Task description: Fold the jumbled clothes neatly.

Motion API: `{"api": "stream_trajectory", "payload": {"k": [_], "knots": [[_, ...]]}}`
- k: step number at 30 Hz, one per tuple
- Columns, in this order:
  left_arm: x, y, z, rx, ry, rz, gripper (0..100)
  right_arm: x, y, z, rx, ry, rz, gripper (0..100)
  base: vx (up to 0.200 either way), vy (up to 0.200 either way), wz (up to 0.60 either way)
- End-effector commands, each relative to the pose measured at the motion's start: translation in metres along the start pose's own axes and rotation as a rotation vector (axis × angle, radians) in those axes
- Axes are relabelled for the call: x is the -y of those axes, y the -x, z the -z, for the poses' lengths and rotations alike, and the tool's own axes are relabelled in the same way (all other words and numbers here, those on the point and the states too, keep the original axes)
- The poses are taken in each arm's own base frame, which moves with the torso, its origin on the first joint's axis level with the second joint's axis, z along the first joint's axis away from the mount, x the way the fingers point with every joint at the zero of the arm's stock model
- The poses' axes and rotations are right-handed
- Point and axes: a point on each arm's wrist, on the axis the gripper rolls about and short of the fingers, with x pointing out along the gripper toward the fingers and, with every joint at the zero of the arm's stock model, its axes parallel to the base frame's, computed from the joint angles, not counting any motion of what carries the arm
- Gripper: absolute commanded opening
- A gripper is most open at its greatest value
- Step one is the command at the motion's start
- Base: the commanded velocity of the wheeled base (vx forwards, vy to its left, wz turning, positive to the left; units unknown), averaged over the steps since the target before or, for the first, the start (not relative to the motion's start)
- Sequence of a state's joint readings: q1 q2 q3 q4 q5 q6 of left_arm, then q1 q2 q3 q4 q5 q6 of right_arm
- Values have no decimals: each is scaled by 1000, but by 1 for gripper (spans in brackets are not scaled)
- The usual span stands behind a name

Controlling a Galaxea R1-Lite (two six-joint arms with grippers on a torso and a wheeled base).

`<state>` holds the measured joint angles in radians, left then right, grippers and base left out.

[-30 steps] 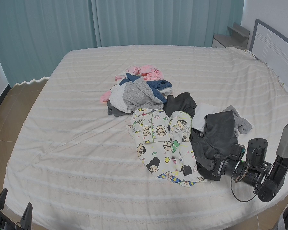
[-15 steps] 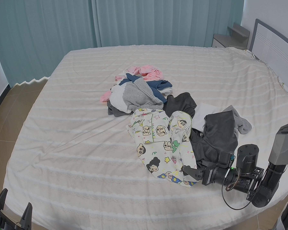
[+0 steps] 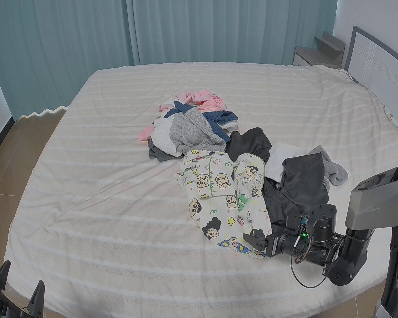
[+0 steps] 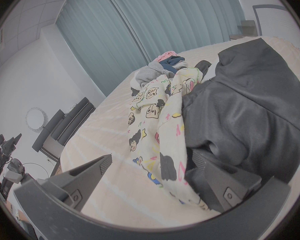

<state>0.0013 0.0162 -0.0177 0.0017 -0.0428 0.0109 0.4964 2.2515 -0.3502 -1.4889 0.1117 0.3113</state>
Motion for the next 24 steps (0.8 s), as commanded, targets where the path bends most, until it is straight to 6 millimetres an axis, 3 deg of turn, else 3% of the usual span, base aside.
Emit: {"api": "stream_trajectory", "payload": {"k": [1,13,14,20,24], "knots": [[0,0,5,-1,0,0,100,6,-18,6,-12,15,9,100,0,0,0],[0,0,5,0,0,0,100,10,-56,4,-26,64,48,100,0,0,0],[0,0,5,-1,0,0,100,11,-57,4,-41,65,60,0,0,0,0],[0,0,5,-1,0,0,100,12,-59,1,-47,64,82,0,0,0,0],[0,0,5,2,-9,1,100,4,-42,-9,-15,67,60,0,0,0,0]]}}
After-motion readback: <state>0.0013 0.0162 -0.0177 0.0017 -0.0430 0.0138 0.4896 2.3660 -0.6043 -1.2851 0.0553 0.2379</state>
